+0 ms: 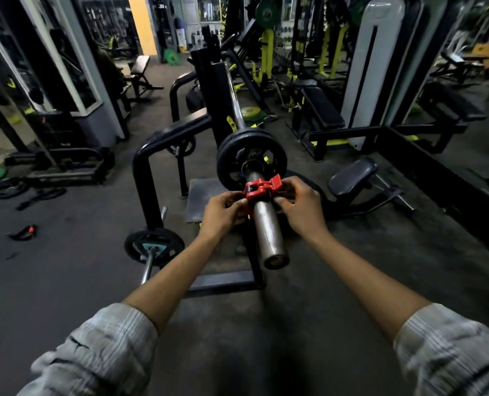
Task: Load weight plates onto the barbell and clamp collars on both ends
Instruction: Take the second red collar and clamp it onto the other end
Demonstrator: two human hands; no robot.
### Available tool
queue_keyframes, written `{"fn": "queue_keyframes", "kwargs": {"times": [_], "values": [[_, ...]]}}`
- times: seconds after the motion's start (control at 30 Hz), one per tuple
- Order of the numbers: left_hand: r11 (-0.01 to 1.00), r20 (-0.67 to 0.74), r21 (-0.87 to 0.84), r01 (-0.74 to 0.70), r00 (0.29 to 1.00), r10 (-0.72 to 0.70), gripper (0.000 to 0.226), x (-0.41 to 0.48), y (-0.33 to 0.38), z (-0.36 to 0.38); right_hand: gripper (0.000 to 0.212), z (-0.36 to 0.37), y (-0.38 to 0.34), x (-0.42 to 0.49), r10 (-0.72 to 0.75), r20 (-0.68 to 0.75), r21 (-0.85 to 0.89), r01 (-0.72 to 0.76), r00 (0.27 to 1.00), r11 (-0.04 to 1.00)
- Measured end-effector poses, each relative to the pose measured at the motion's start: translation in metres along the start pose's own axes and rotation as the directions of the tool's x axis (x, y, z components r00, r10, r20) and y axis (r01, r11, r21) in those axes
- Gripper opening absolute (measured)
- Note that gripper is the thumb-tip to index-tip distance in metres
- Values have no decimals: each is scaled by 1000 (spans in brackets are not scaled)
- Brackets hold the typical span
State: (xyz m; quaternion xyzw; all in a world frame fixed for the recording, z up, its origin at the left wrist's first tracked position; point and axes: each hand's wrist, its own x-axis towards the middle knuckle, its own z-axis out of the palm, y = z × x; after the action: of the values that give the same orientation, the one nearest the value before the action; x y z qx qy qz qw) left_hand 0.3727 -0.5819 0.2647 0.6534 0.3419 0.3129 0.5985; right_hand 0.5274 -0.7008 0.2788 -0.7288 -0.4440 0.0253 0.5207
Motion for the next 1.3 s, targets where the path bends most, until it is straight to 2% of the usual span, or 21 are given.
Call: {"fn": "queue_keyframes", "kwargs": {"times": [0.13,0.4,0.47,0.57,0.6,0.67,0.7,0.8,0.9,1.17,1.3], "values": [[1000,-55,3,28,998,-28,32,36,6,2,25,15,5,36,50,12,7,-50,999,999],[999,-116,-48,21,993,-27,24,66,-2,-1,26,30,15,64,5,18,-64,-4,1000,998],[997,-119,-74,20,992,-29,20,63,-7,1,33,29,16,57,-37,10,-68,37,999,997],[994,-105,-106,7,994,-19,17,61,-5,-4,55,37,9,53,-187,-7,-120,185,982,975],[993,-98,-114,15,995,-27,20,60,0,-4,61,38,8,52,-239,8,-146,237,971,960],[982,-224,-173,80,967,-118,33,90,13,10,64,44,30,96,-285,142,-89,299,948,950],[975,-230,-194,105,962,-149,43,90,20,10,64,44,29,96,-308,171,-104,328,936,939],[980,-220,-112,164,958,-185,65,96,33,11,61,38,28,99,-339,195,-146,369,920,918],[984,-226,-64,169,957,-179,72,101,41,15,60,32,29,102,-346,272,-197,404,898,894],[964,-201,-127,232,946,-254,46,105,46,9,64,30,22,106,-359,401,-324,497,843,805],[961,-245,-160,223,935,-258,30,102,39,12,52,35,14,104,-360,450,-375,539,817,754]]}}
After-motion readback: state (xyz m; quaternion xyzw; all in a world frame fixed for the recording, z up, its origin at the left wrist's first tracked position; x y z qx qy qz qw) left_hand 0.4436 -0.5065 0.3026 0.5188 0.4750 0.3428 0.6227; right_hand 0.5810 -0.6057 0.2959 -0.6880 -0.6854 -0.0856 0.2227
